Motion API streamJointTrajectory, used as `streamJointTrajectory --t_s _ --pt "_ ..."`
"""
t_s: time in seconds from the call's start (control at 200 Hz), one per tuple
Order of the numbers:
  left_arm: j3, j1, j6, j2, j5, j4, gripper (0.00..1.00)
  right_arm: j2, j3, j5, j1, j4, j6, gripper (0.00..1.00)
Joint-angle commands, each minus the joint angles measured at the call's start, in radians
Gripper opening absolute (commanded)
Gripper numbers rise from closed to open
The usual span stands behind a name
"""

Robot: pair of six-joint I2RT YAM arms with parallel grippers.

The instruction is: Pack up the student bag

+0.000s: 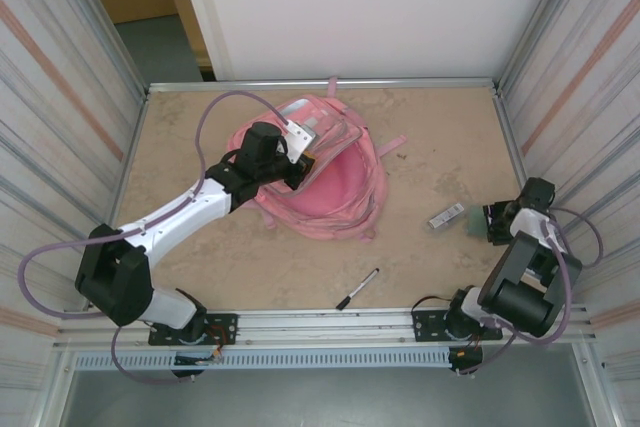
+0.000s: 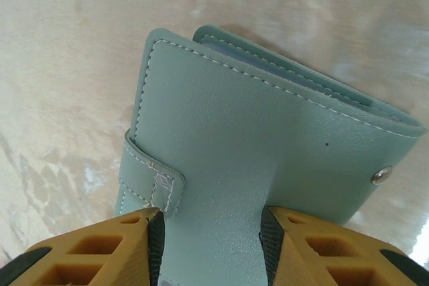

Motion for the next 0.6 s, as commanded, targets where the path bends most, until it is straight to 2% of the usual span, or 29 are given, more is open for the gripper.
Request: streamJointTrajectory --t_s 0.0,0.246,0.596 --pt "0.026 0.007 -0.023 -0.011 0.018 0.041 0.00 0.075 -0.025 -0.006 0.085 -0.008 -0.042 0.43" --pt "-0.020 0.008 -0.026 -0.043 -0.002 0.030 0.00 0.162 0.034 -0.026 0.341 -0.015 -0.165 0.39" --pt "-0.055 0.009 -0.029 -0.123 -0.025 0.006 0.00 0.247 0.186 -0.048 0.595 -0.079 -0.310 0.38"
